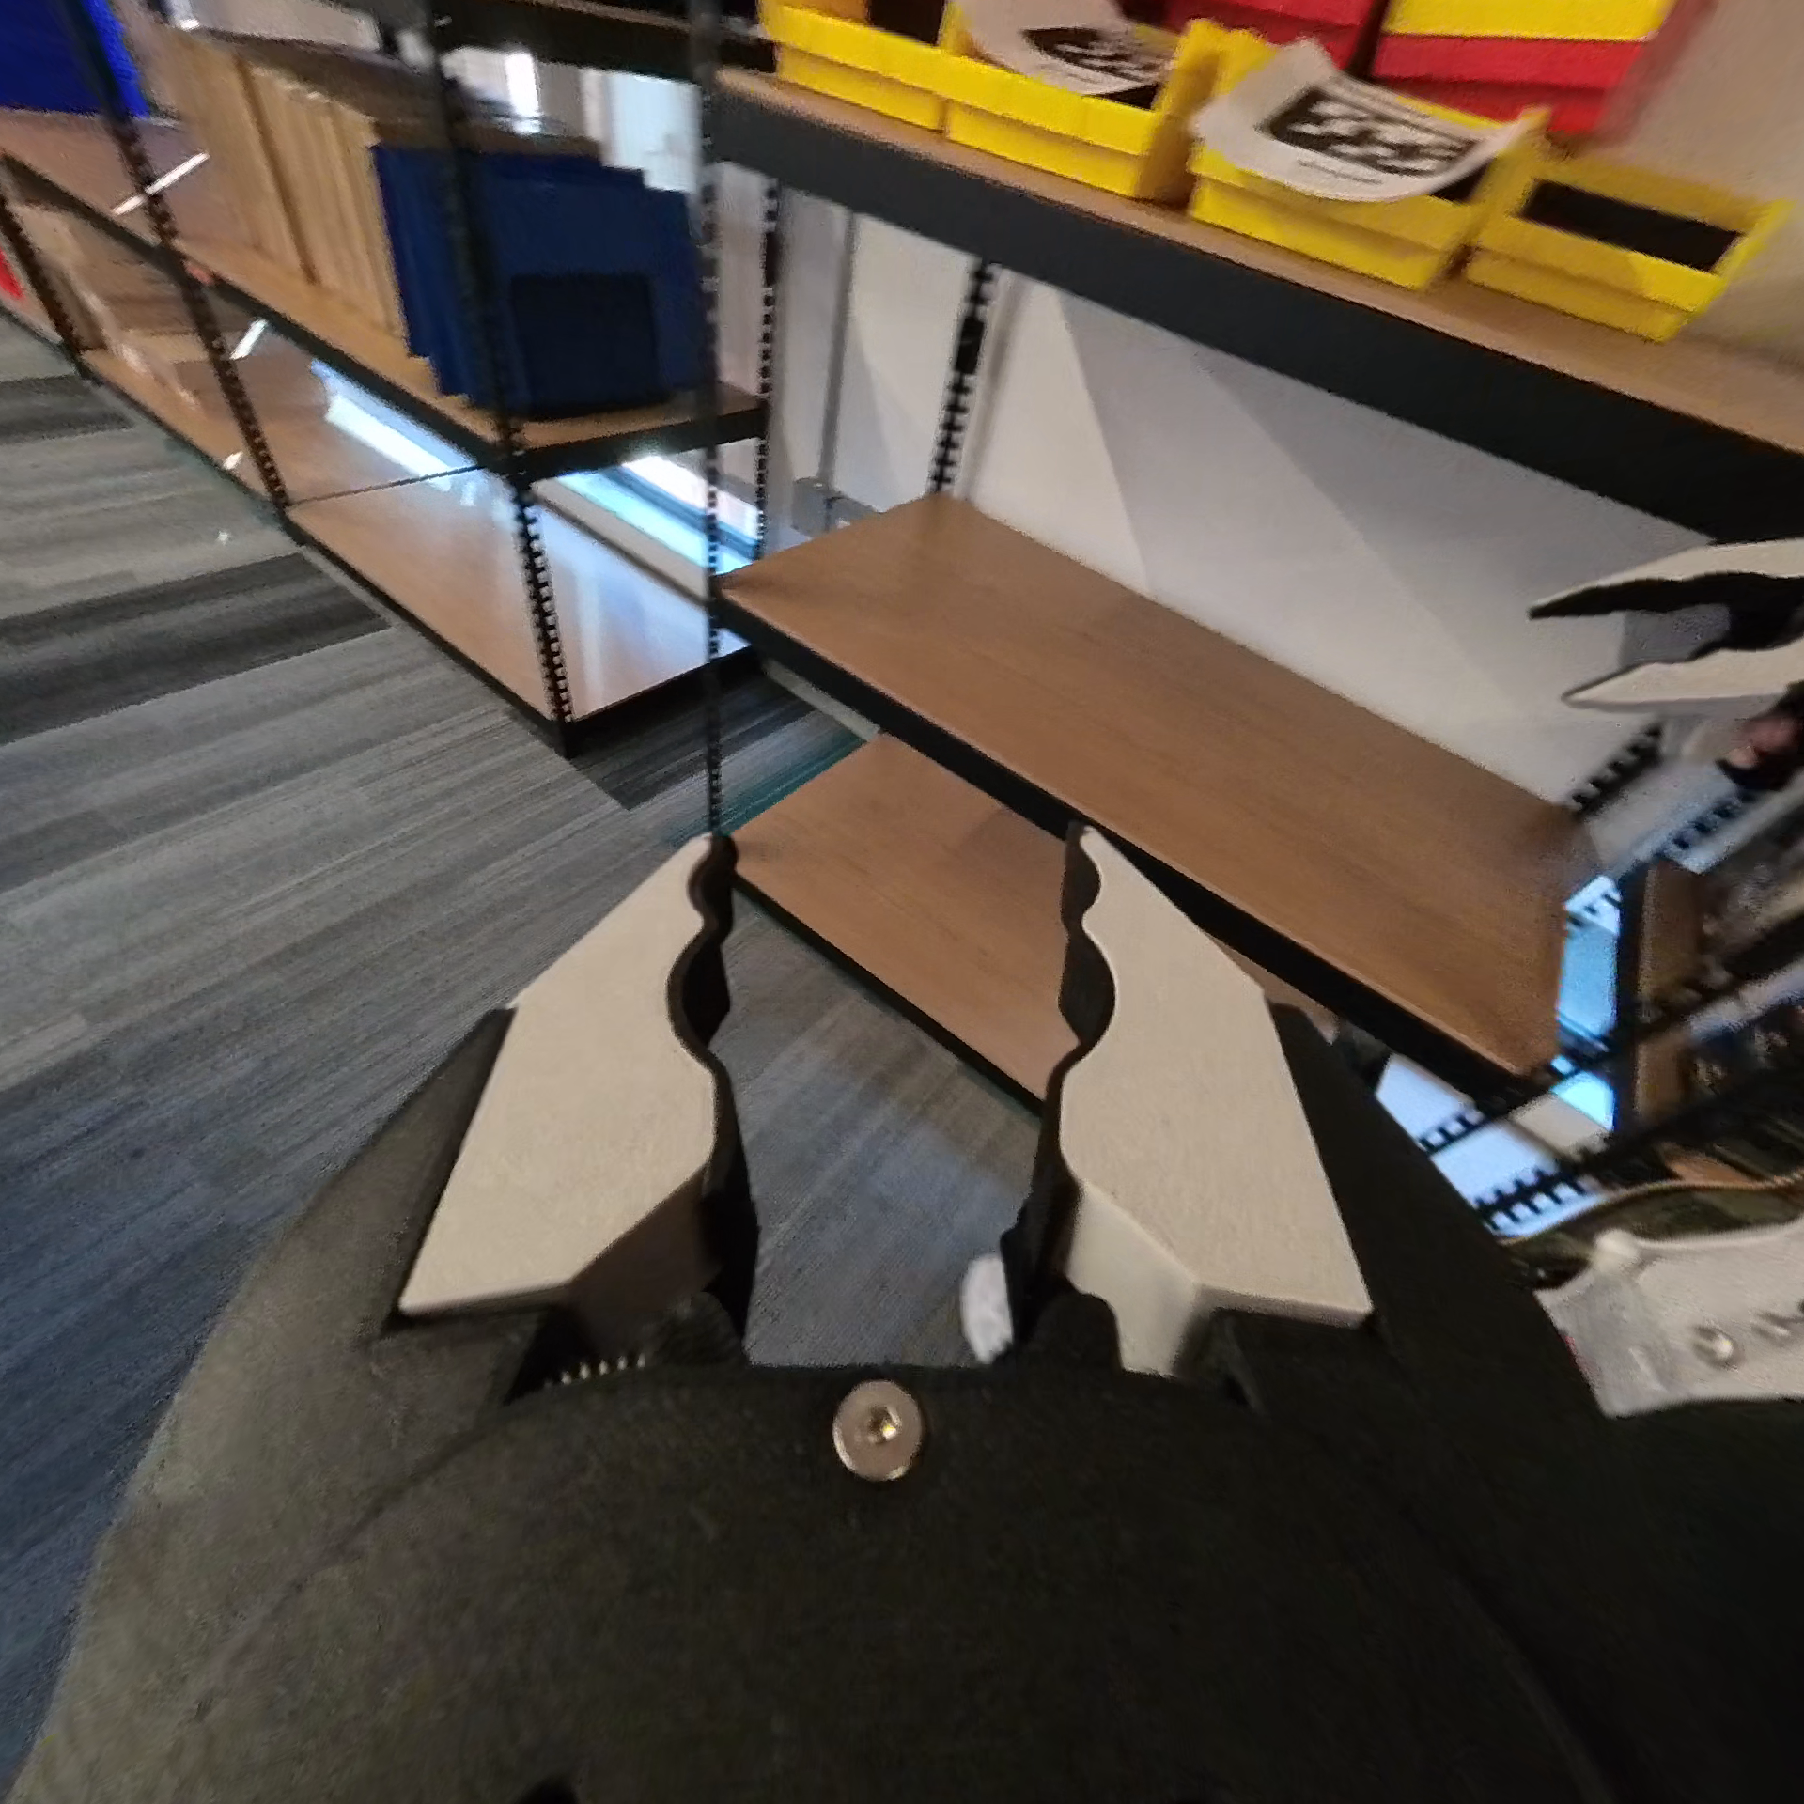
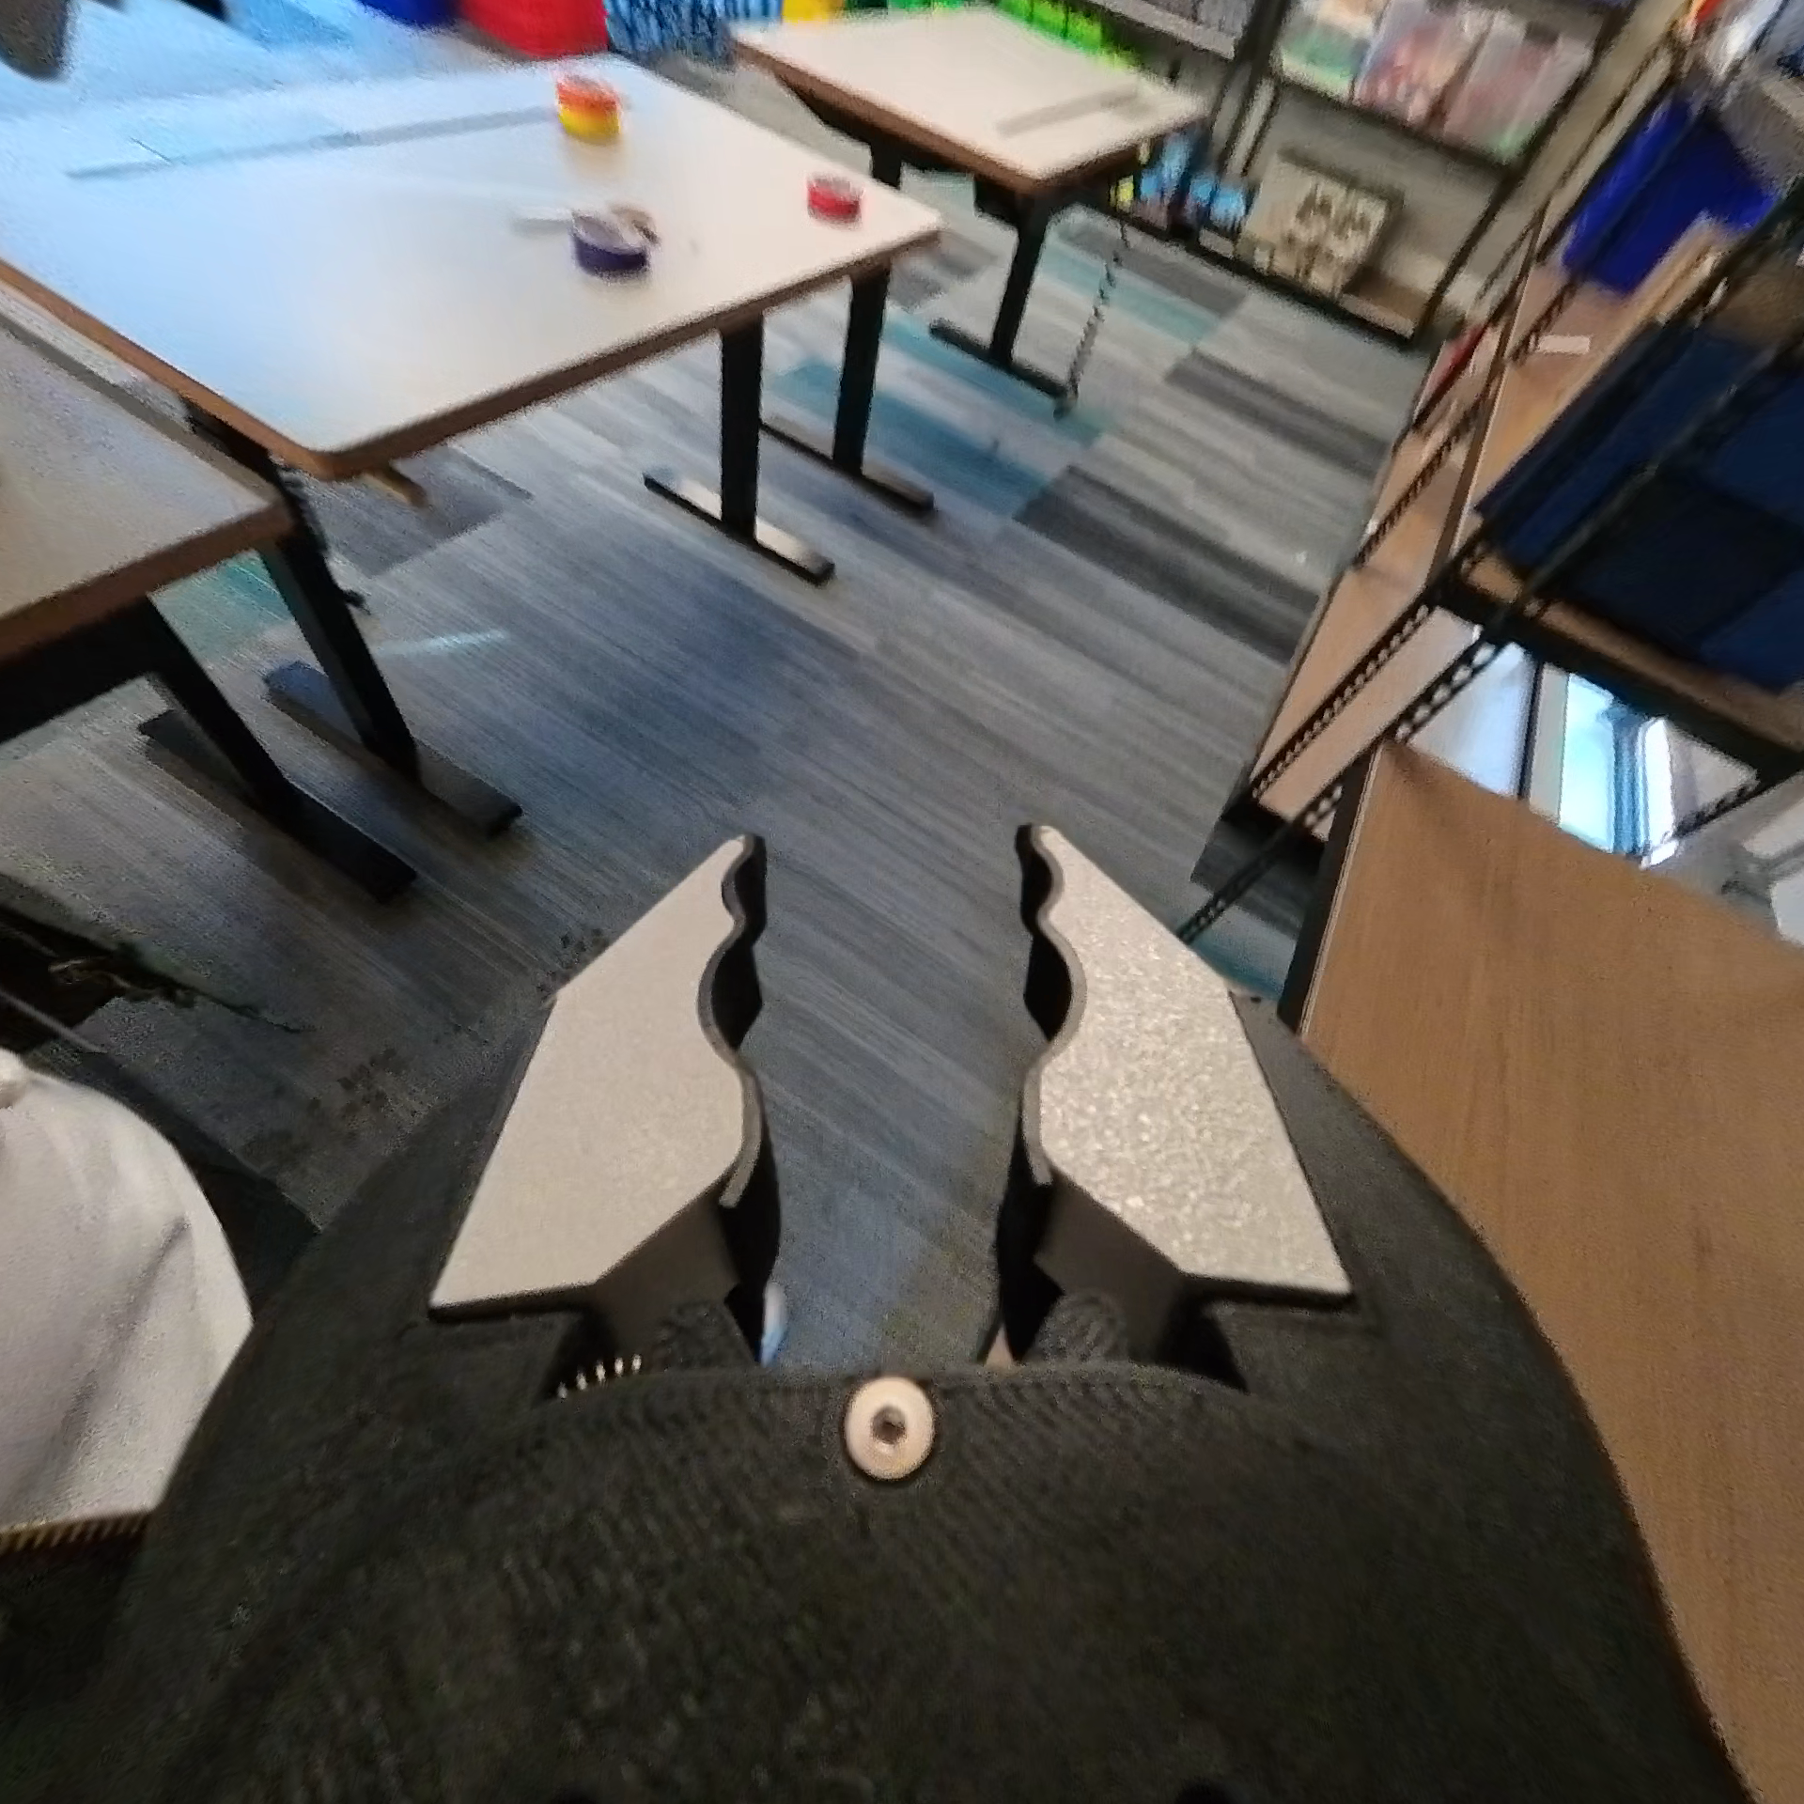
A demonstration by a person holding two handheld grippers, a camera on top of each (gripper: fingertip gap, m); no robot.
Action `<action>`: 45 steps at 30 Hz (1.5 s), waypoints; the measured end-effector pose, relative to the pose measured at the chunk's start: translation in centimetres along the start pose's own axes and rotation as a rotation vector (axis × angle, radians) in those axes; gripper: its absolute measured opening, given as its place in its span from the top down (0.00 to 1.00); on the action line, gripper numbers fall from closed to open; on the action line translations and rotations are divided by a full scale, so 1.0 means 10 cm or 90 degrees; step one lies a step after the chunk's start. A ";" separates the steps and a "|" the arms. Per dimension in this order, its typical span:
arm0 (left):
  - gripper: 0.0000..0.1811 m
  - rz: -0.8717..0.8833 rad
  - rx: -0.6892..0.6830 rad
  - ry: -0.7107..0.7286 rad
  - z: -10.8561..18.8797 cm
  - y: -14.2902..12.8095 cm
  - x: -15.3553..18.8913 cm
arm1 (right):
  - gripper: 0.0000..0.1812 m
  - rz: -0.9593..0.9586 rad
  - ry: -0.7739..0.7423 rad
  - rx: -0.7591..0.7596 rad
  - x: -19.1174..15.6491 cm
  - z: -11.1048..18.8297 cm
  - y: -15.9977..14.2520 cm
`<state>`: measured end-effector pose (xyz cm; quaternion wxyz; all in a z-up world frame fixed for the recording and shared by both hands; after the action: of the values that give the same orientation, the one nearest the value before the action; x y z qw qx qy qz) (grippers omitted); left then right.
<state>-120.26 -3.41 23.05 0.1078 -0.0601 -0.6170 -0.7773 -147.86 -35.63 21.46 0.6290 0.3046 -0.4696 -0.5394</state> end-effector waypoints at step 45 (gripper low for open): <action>0.19 0.675 0.100 1.190 2.68 -2.47 -6.32 | 0.30 0.374 0.712 -0.033 -6.72 -9.91 2.70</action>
<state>-66.03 33.87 -8.40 0.8633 0.3050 -0.2335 -0.3275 -44.65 23.28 -9.13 0.9084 0.3835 -0.1207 -0.1148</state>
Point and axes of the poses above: each gripper's, where its closed fingertips meet, z back along the fingers, y out of its top, x = y × z across the jaws, the point moved 6 cm from there along z, back along the fingers, and after that the axes turned 10 degrees about -y, right-handed, at the moved point
